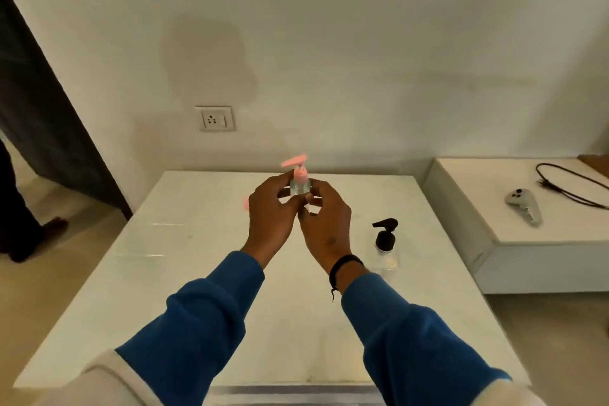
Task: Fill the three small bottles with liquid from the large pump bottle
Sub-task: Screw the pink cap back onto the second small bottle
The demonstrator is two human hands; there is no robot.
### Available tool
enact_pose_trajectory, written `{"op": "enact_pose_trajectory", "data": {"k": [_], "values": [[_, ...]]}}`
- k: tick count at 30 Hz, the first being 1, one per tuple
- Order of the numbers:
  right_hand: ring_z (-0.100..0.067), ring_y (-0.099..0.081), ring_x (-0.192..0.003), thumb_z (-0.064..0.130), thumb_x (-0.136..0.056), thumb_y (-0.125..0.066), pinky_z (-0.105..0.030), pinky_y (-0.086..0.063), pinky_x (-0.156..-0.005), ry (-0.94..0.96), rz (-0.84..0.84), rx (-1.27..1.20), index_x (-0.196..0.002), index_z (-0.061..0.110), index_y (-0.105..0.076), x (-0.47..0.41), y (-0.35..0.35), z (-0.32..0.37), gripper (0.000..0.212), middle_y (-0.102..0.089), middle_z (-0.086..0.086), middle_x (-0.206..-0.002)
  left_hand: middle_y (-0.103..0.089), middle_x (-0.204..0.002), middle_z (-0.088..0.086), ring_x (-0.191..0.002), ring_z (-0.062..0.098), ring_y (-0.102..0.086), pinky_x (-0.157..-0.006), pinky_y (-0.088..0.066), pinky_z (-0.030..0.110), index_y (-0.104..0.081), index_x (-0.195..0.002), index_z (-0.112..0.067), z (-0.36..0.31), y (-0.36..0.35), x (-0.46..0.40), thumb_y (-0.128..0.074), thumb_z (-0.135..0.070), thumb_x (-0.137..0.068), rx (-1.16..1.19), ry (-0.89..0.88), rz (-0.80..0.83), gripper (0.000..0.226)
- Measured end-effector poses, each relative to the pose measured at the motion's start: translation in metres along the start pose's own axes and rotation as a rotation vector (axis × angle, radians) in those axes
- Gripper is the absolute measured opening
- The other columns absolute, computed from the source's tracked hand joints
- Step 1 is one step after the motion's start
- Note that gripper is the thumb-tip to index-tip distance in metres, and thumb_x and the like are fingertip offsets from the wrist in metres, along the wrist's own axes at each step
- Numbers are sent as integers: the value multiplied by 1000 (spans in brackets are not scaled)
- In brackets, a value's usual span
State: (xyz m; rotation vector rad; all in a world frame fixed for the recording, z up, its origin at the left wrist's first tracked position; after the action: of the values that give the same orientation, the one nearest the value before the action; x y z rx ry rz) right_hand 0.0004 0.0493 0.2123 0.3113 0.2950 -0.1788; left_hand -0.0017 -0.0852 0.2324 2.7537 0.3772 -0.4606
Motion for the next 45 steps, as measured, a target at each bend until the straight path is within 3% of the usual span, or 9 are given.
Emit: {"op": "enact_pose_trajectory", "data": {"k": [4, 8, 15, 20, 25, 29, 34, 39, 45], "values": [[-7, -64, -106, 0, -94, -66, -34, -58, -96, -124, 55, -22, -128, 22, -64, 4, -34, -65, 41, -67, 7, -119, -71, -106, -11, -96, -3, -64, -77, -42, 0, -72, -118, -23, 66, -17, 5, -77, -16, -87, 0, 84, -3, 32], [2, -64, -98, -2, -95, -63, -32, -58, -94, -222, 75, -45, -121, 25, -66, 6, -62, -119, 37, -69, 11, -110, -71, -104, -12, -96, -3, -66, -76, -43, 1, -72, -116, -21, 130, -30, 10, -75, -13, -88, 26, 182, -16, 30], [-8, -65, -106, 13, -100, -56, -42, -57, -95, -247, 31, -36, -120, 26, -66, -8, -101, -181, 26, -70, 10, -111, -71, -100, -16, -96, -2, -66, -77, -44, 3, -73, -106, -29, 200, -50, -4, -76, -16, -87, 9, 254, -51, 23], [-11, -67, -98, 11, -100, -53, -41, -57, -93, -218, -25, -25, -113, 25, -66, -31, -108, -195, 23, -71, 9, -105, -72, -105, -12, -97, -1, -66, -83, -48, 8, -73, -116, -25, 218, -64, -27, -74, -20, -89, -25, 222, -78, 27], [6, -62, -87, 12, -102, -55, -29, -56, -88, -222, -44, -21, -101, 38, -58, -48, -105, -207, 25, -63, 23, -90, -71, -101, -15, -92, -5, -63, -78, -45, 3, -74, -114, -25, 224, -78, -42, -74, -19, -88, -53, 217, -64, 27], [-5, -64, -87, 12, -103, -52, -27, -56, -84, -227, -54, -27, -101, 32, -59, -53, -107, -212, 22, -65, 15, -91, -73, -103, -11, -94, -1, -65, -81, -50, 9, -74, -116, -25, 228, -81, -47, -75, -20, -88, -62, 220, -70, 28], [2, -61, -86, 12, -104, -51, -8, -44, -78, -245, -27, 5, -105, 29, -62, -56, -111, -215, 20, -65, 14, -94, -73, -106, -9, -97, 3, -66, -85, -53, 19, -73, -113, -26, 234, -81, -47, -76, -20, -86, -49, 248, -89, 27], [-5, -61, -87, 5, -102, -49, -9, -44, -81, -266, -6, 23, -117, 18, -67, -58, -112, -218, 27, -65, 10, -99, -74, -103, -10, -97, 6, -67, -89, -56, 29, -74, -112, -26, 235, -82, -49, -74, -17, -87, -43, 258, -102, 27], [-1, -59, -82, 3, -102, -47, -3, -43, -78, -288, 3, 65, -118, 12, -66, -56, -112, -219, 26, -60, 12, -93, -73, -109, -10, -99, 7, -67, -92, -55, 28, -70, -123, -22, 242, -81, -48, -74, -17, -87, -60, 291, -93, 37]]}}
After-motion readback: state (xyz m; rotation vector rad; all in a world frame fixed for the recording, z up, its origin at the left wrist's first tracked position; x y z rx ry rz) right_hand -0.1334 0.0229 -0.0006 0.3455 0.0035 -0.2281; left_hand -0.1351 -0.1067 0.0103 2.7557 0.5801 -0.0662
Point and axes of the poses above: each hand's wrist, its own x-axis away from the middle knuckle, its own y-axis out of the back of the hand, z = x × y, the point moved 10 cm from there along -x, towards the middle knuckle
